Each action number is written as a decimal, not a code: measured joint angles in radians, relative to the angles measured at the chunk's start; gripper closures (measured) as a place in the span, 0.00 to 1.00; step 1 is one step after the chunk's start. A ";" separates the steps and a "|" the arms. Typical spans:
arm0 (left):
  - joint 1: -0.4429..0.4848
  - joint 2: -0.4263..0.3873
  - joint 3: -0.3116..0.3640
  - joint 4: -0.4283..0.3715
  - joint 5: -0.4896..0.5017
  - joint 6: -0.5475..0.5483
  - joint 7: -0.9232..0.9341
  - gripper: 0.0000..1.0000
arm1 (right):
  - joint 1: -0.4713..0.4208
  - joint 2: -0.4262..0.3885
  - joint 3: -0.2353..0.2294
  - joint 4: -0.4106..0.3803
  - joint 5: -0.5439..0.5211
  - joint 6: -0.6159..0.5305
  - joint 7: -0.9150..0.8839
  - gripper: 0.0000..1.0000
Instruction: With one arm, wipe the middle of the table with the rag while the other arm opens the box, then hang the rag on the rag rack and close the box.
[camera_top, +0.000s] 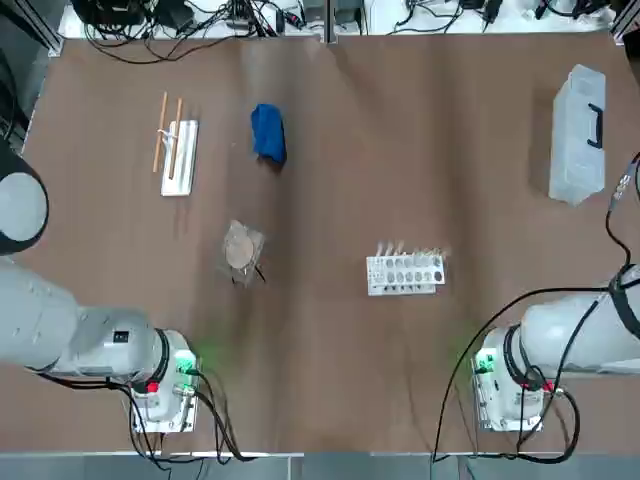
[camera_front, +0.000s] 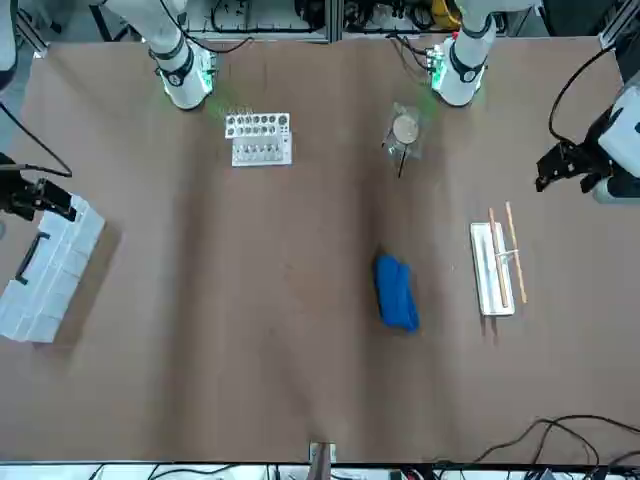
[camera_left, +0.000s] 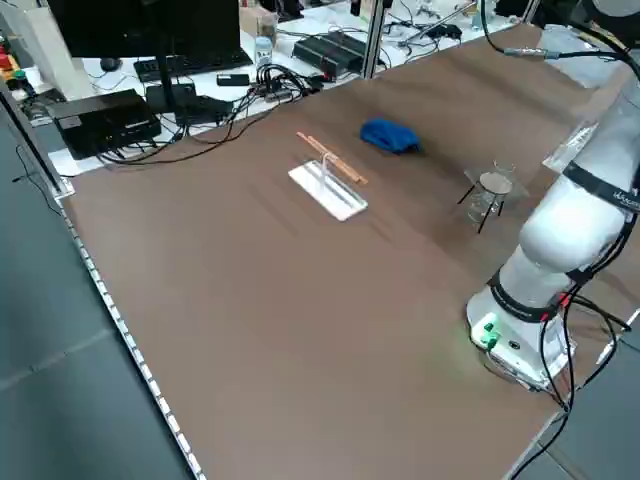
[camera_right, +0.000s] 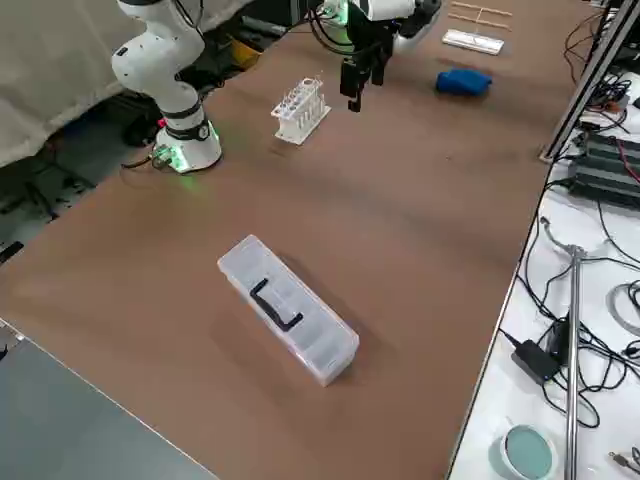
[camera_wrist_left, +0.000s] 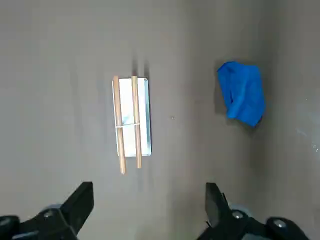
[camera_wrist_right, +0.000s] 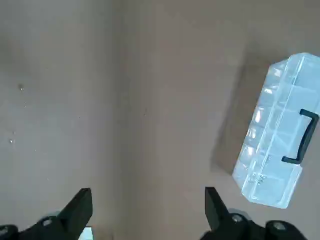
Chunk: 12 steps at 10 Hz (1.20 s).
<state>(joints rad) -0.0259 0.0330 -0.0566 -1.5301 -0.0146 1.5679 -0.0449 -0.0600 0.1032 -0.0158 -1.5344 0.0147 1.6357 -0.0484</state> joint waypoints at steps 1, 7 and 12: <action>0.000 0.000 0.000 0.000 0.000 0.000 0.000 0.01 | 0.000 0.000 0.000 0.000 0.000 0.004 0.000 0.01; -0.059 0.110 -0.046 0.015 -0.001 0.018 -0.080 0.01 | 0.000 0.000 0.000 -0.001 0.000 0.010 0.000 0.05; -0.279 0.572 -0.071 0.020 -0.002 0.469 -0.205 0.00 | 0.002 0.079 0.000 -0.075 -0.001 -0.002 0.001 0.83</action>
<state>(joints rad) -0.3045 0.6045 -0.1277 -1.5098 -0.0165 2.0373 -0.2496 -0.0580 0.1822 -0.0153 -1.6098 0.0133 1.6337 -0.0471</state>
